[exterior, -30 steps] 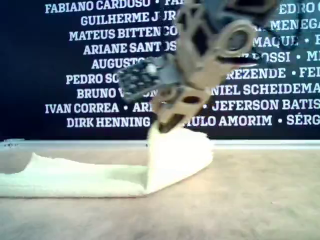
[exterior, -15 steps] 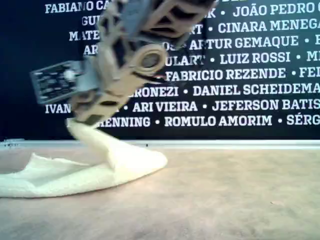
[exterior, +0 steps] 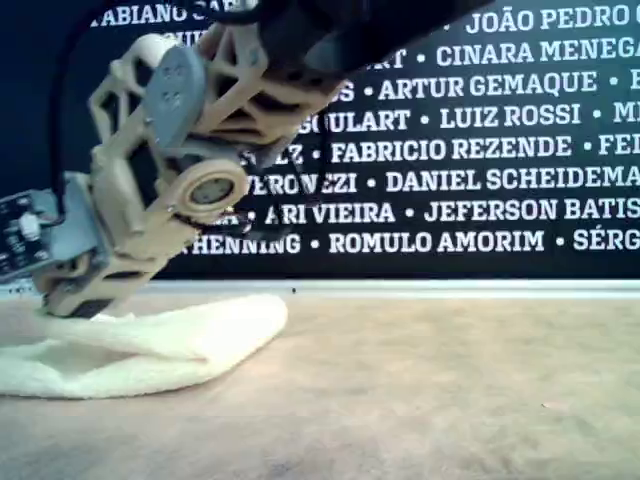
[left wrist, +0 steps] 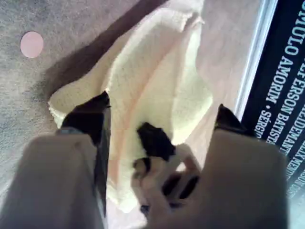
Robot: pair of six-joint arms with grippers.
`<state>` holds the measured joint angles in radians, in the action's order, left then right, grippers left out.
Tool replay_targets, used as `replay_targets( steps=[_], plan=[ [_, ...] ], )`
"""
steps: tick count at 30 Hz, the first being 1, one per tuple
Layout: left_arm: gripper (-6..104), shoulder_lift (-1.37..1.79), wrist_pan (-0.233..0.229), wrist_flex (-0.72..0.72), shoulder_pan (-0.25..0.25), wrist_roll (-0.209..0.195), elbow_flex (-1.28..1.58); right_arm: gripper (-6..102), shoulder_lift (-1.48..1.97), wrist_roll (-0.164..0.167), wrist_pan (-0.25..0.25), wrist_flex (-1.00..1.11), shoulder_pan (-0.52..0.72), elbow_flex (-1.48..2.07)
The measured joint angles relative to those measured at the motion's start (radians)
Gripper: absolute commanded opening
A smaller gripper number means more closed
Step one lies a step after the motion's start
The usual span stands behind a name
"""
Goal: Fold a cloth
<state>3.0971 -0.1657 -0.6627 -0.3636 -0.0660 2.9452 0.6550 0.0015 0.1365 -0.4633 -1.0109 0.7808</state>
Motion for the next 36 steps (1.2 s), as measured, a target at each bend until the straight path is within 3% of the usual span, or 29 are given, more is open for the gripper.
replay_targets(
  steps=[3,8,10,25,36],
  plan=[
    [78,0.0,0.0,0.0,0.0,0.0,0.0,12,-0.041,0.0,0.0,0.0,-0.021,-0.038],
    [77,0.0,0.0,0.0,0.0,0.0,0.0,39,-0.054,0.006,-0.003,-0.002,-0.028,-0.04],
    [77,0.0,0.0,0.0,0.0,0.0,0.0,44,-0.054,0.006,-0.003,-0.002,-0.028,-0.041],
    [77,0.005,0.0,0.0,0.0,0.0,0.026,44,0.158,0.006,-0.006,-0.02,-0.025,-0.041],
    [77,0.005,0.0,0.0,0.0,0.0,0.078,42,0.225,0.006,-0.006,-0.313,-0.02,-0.041]
  ],
)
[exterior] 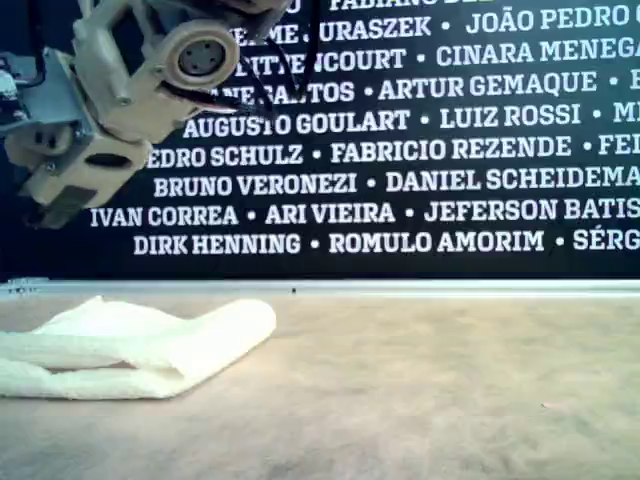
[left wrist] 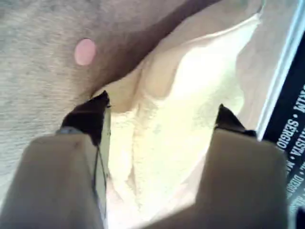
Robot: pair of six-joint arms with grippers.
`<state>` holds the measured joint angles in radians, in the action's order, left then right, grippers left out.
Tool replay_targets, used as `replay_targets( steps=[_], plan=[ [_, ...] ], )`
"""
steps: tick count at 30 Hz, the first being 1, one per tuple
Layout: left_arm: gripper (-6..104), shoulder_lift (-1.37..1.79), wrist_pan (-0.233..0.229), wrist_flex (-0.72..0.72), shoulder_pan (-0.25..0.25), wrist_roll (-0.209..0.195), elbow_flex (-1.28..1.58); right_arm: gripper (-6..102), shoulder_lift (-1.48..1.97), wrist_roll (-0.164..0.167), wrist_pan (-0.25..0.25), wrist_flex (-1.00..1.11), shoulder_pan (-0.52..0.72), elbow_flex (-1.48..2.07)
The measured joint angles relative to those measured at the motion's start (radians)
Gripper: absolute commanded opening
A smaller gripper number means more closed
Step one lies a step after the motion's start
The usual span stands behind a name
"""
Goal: Fold a cloth
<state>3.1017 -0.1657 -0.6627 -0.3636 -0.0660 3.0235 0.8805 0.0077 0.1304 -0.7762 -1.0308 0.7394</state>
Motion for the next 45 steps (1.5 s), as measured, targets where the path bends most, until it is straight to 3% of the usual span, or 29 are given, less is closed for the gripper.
replay_targets(
  steps=[3,10,19,22,27,33,39,45],
  plan=[
    [78,0.0,0.0,0.0,0.0,0.0,0.0,32,0.006,-0.003,0.0,-0.137,0.029,0.0],
    [78,0.0,0.0,0.0,0.0,0.0,0.0,-3,0.101,-0.009,0.002,-0.538,0.137,0.0],
    [76,0.0,-0.002,0.0,0.0,-0.003,0.0,0,0.155,-0.021,0.003,-0.819,0.245,0.023],
    [76,0.0,-0.003,0.0,0.0,-0.003,0.0,0,0.305,-0.021,0.002,-0.819,0.302,0.12],
    [76,0.0,-0.003,0.0,0.0,-0.003,0.0,0,0.681,-0.014,0.003,-0.819,0.296,0.449],
    [71,0.0,-0.003,0.0,0.0,-0.003,0.0,0,1.109,-0.009,-0.084,-0.698,0.517,0.792],
    [49,0.0,-0.003,0.0,0.002,0.0,0.0,0,1.335,-0.006,-0.098,-0.42,0.821,1.046],
    [20,0.0,-0.003,0.0,0.002,0.0,-0.002,0,1.477,-0.006,-0.098,-0.219,0.881,1.333]
  ],
)
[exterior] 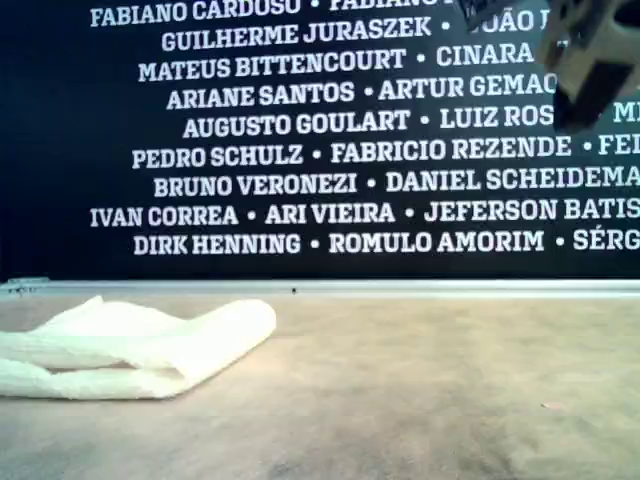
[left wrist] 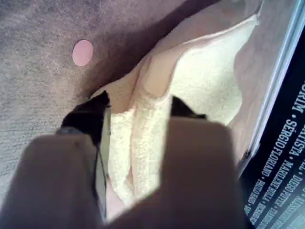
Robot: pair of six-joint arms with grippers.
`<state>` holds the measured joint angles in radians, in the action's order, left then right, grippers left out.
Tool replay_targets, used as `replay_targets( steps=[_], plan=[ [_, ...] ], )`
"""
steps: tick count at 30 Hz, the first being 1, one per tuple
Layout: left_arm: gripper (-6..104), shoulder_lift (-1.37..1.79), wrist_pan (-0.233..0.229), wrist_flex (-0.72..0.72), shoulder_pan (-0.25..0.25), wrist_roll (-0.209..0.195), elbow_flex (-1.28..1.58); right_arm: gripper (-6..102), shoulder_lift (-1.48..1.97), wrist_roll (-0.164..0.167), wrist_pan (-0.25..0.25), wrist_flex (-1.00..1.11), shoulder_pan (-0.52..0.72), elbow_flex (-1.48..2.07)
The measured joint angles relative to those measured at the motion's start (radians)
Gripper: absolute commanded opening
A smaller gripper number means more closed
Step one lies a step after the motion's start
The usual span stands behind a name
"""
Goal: Fold a cloth
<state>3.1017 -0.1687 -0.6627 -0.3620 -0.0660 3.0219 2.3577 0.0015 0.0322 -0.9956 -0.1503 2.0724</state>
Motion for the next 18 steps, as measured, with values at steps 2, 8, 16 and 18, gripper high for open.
replay_targets(
  steps=[2,8,16,18],
  plan=[
    [11,0.0,0.0,0.0,0.0,0.0,0.0,0,0.078,0.0,0.0,0.052,0.005,0.091],
    [-2,0.0,0.0,0.0,0.0,0.0,0.0,0,0.407,0.0,-0.018,0.209,0.009,0.403],
    [-1,0.0,-0.152,0.0,0.0,0.002,0.0,1,0.729,0.006,-0.018,0.347,0.009,0.749],
    [-1,0.0,-0.215,0.0,0.0,0.005,0.0,1,0.729,0.006,-0.018,0.367,0.009,0.805]
  ],
)
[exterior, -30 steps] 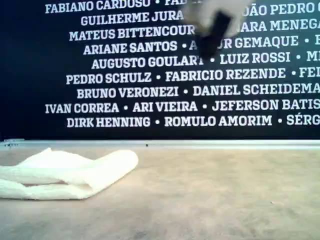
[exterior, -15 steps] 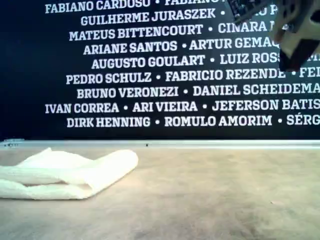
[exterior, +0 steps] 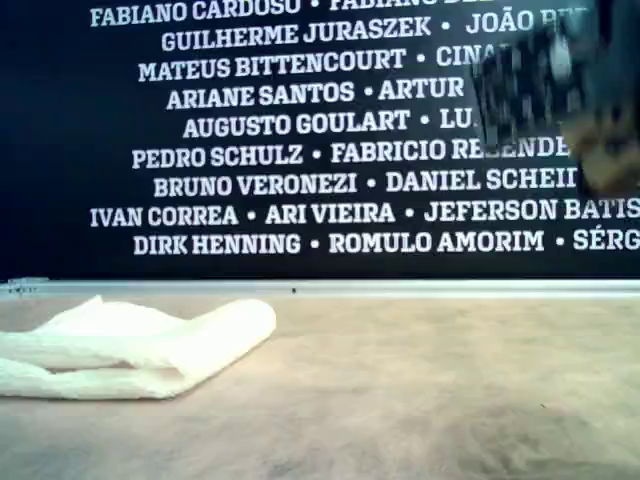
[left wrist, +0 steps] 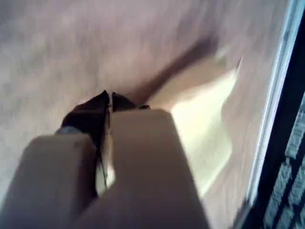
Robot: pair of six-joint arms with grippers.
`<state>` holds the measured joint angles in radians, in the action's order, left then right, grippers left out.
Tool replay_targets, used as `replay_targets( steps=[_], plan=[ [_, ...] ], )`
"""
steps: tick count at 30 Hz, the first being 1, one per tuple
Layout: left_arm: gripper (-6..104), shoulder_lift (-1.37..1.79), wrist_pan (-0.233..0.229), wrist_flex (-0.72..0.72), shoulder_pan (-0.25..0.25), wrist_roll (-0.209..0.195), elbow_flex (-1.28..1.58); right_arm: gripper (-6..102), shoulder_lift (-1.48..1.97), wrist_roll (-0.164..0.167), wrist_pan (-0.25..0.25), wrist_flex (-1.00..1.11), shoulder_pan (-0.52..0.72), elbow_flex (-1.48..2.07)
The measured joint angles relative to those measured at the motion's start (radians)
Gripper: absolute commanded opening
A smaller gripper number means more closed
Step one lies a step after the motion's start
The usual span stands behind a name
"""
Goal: Fold a cloth
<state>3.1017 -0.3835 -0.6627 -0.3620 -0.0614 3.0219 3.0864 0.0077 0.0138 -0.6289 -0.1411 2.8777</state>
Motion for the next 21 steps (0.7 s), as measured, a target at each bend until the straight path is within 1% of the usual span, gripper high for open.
replay_targets(
  steps=[1,2,5,11,13,15,16,21],
  plan=[
    [-1,0.0,-0.021,0.0,0.0,0.0,0.0,1,0.0,0.0,0.0,0.006,0.0,0.026],
    [-1,0.0,-0.032,0.0,0.0,0.0,0.0,1,0.0,0.0,0.0,0.009,0.0,0.048],
    [-1,0.0,-0.046,0.0,0.0,-0.002,0.003,1,0.0,0.0,0.0,0.014,0.0,0.092],
    [-1,0.0,-0.048,0.0,0.0,-0.002,0.003,1,0.0,0.0,0.0,0.023,0.0,0.143],
    [-1,0.0,-0.035,0.0,0.0,-0.002,0.003,0,0.0,0.0,0.0,0.023,0.0,0.144],
    [-1,0.0,-0.002,0.0,0.0,-0.008,0.003,0,0.0,0.0,0.0,0.023,0.0,0.144],
    [-1,0.0,0.021,0.0,0.009,-0.006,0.003,0,0.0,0.0,0.0,0.023,0.0,0.144],
    [-1,0.0,0.166,0.0,0.115,-0.003,0.003,0,0.0,0.0,0.002,0.023,0.029,0.144]
  ],
)
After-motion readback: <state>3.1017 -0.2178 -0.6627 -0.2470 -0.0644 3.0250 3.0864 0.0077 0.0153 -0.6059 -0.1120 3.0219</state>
